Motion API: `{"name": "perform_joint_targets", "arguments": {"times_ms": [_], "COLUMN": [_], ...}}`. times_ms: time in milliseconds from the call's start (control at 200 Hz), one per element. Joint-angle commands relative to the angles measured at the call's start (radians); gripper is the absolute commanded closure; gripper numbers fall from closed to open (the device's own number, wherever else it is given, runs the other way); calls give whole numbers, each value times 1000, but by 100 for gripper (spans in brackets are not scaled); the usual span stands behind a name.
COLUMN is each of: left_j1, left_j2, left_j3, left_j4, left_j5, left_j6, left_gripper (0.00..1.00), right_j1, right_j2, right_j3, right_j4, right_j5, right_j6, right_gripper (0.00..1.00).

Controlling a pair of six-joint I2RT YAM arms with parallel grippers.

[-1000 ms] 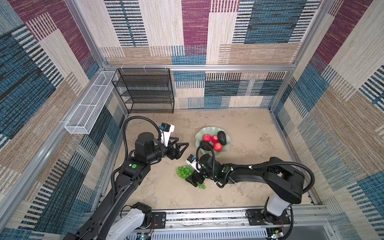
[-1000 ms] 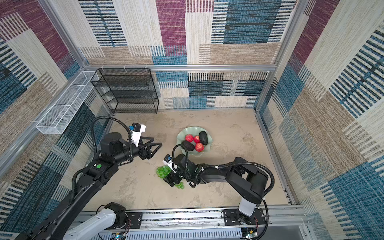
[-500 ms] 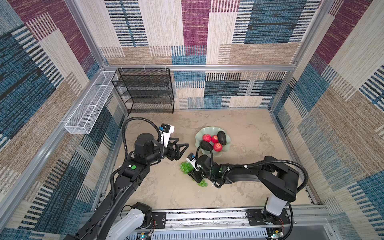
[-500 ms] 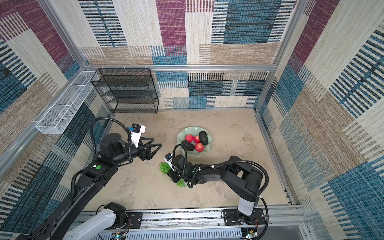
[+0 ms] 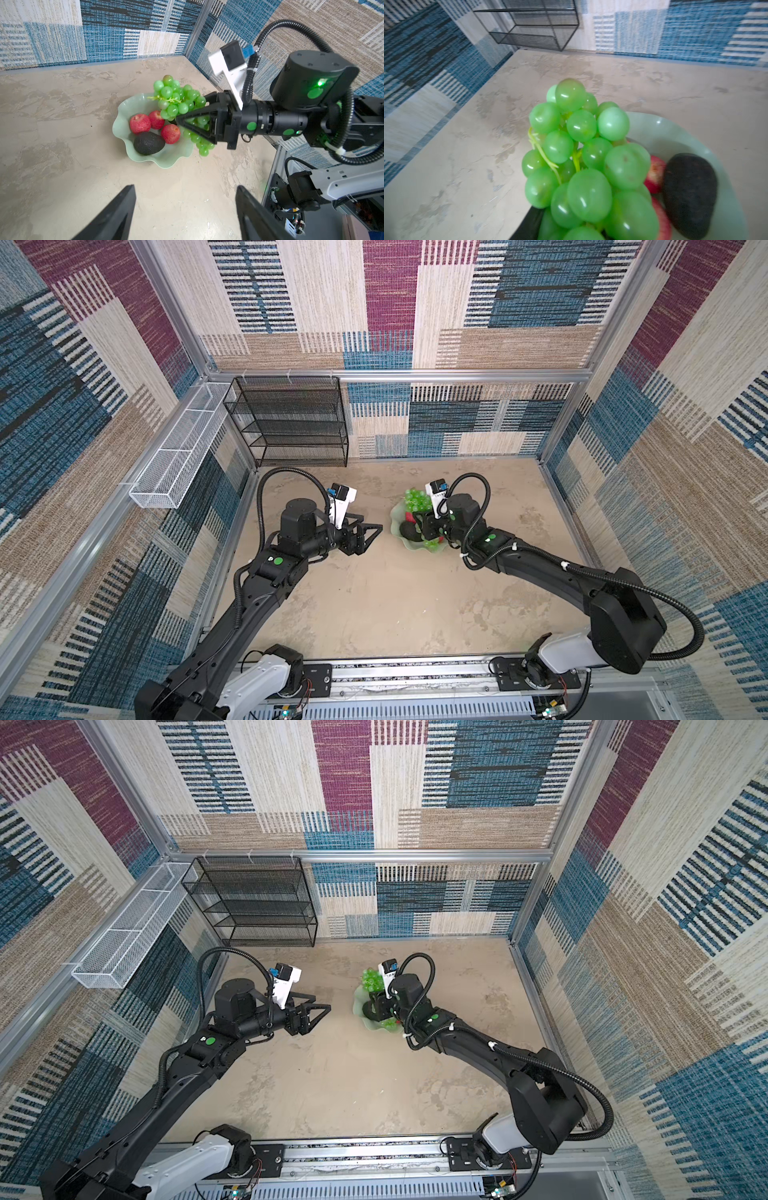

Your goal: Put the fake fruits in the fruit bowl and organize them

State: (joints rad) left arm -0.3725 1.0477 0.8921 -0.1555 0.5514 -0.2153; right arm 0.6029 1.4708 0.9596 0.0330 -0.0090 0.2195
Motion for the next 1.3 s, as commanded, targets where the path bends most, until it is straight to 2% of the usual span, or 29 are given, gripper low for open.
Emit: {"name": "perform_joint_targets", "arguments": {"times_ms": [0, 185, 261, 346, 481, 566, 661, 761, 907, 1047, 1117, 1132, 1147, 1293], "left_j1": [-19, -79, -97, -110, -112, -112, -111, -106, -76, -45, 2, 15, 30, 222], "left_j2": [46, 155, 192, 225, 250, 236, 180, 74, -71, -55, -4, 9, 22, 167], "left_j3": [13, 48, 64, 78, 74, 63, 16, -123, -378, -540, -581, -589, -596, -647], "left_j4": [98, 148, 153, 154, 151, 118, 103, 213, 467, 707, 799, 814, 826, 958], "left_j5": [-21, -50, -66, -87, -144, -247, -456, -662, -905, -1114, -1131, -1124, -1117, -945], "left_j6": [-36, -37, -18, -3, 11, 51, 92, 143, 187, 273, 287, 287, 281, 193], "left_gripper": [22, 22, 22, 22, 21, 21, 20, 18, 16, 14, 13, 4, 1, 1], "right_j1": [-51, -91, -99, -107, -120, -135, -157, -174, -236, -284, -310, -316, -321, -353], "right_j2": [42, 190, 237, 285, 278, 225, 126, -18, -243, -406, -434, -435, -437, -406], "right_j3": [13, 66, 77, 107, 121, 103, 49, -86, -334, -559, -618, -628, -638, -730], "right_j4": [13, 63, 90, 82, 81, 86, 105, 193, 343, 507, 548, 559, 571, 773], "right_j5": [-25, -45, -62, -71, -76, -71, -67, -18, 141, 368, 437, 443, 450, 495], "right_j6": [-41, -56, -54, -51, -46, -45, -38, -51, -28, -113, -133, -137, -140, -191], "right_gripper": [62, 59, 54, 44, 17, 0, 0, 0, 0, 0, 0, 0, 0, 0]}}
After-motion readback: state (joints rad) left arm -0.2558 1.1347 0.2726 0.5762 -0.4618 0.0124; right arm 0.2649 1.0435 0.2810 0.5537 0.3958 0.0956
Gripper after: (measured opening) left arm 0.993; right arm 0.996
